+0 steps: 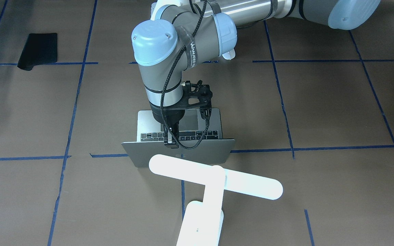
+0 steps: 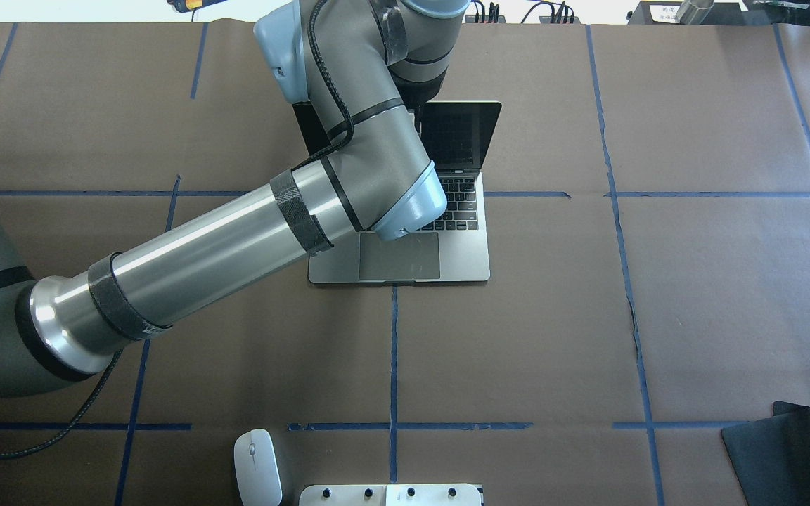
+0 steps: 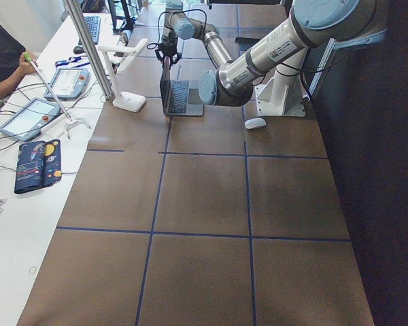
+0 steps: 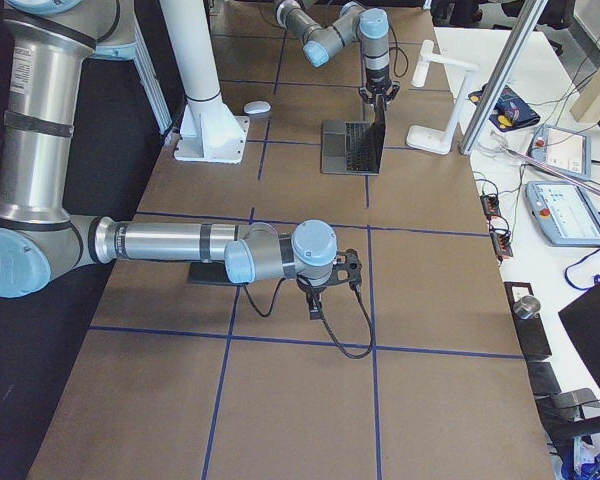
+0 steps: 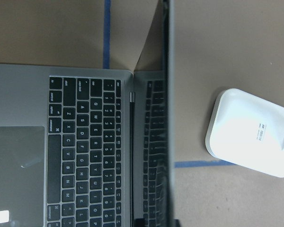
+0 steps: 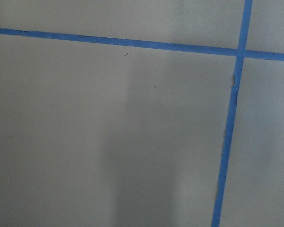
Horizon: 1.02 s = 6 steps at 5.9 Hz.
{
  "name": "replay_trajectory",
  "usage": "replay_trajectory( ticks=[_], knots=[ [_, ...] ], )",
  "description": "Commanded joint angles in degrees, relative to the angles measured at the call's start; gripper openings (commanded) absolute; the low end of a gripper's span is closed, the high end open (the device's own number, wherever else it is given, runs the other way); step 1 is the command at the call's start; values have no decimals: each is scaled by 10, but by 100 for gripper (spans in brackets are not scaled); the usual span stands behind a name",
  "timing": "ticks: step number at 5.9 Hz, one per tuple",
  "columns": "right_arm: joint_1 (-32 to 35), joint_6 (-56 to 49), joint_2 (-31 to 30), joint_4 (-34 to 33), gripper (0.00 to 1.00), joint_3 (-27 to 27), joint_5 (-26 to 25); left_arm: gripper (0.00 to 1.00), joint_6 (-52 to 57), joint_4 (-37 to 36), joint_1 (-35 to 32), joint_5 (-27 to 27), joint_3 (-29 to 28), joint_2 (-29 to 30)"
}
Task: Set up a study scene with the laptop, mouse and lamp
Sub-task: 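Lift the laptop lid open with the left gripper while the right arm moves in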
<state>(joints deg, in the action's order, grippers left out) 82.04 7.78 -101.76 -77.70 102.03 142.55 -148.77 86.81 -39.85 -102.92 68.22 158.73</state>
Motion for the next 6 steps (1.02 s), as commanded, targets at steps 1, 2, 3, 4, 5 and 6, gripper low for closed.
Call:
replay_trajectory(
  ticks=[1,2,3,4,5,6],
  knots=[
    [-66,201,0,138,100,1,-2,64,50,11,-12,-1,6,0],
    [-127,338,0,220,100,-1,-26,66,70,7,-13,-4,22,-1],
    [-187,431,0,268,100,0,-70,67,80,4,-14,-6,51,-20],
    [-237,523,-4,306,100,4,-111,67,86,3,-15,-28,113,-58],
    [-286,572,-39,358,100,9,-162,67,125,-2,-17,-47,182,-102],
    [-334,610,-101,438,100,13,-216,67,140,-2,-16,-48,240,-145]
  ],
)
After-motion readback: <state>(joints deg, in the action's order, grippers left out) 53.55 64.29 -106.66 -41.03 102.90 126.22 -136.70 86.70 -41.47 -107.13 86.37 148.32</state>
